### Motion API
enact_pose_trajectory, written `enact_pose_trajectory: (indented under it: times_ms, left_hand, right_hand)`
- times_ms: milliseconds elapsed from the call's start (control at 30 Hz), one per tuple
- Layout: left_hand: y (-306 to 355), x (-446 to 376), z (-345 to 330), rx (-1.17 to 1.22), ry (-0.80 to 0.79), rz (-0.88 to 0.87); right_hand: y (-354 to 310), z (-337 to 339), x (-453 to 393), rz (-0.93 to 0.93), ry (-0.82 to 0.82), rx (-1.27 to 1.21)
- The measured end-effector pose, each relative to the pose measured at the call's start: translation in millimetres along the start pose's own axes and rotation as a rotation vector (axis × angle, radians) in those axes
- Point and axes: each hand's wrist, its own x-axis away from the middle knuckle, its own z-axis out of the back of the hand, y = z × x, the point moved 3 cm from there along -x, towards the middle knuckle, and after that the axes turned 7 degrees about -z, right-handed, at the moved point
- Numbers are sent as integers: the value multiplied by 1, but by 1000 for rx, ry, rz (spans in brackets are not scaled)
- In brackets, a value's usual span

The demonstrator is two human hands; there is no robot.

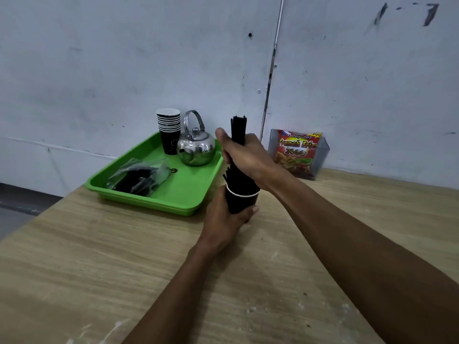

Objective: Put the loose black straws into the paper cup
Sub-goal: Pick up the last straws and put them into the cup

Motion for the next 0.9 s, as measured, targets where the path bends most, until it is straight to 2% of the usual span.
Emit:
enact_pose_trajectory:
  times_ms: [200, 400, 667, 833, 900]
  left_hand:
    - [-12, -2, 0, -15, 7, -16]
    - [-14, -4, 3, -2, 26, 0]
    - [-14, -4, 3, -15, 26, 7]
    - [-16, -5, 3, -27, 30, 19]
    - [-17, -5, 3, -36, 32, 20]
  right_hand:
    - [5, -8, -1, -57, -38, 238]
    - [6, 2, -7, -67, -26, 44]
    - [7, 17, 3, -18, -97, 37]
    - [10, 28, 12, -124, -133, -90]
    - [13, 28, 13, -145, -102, -67]
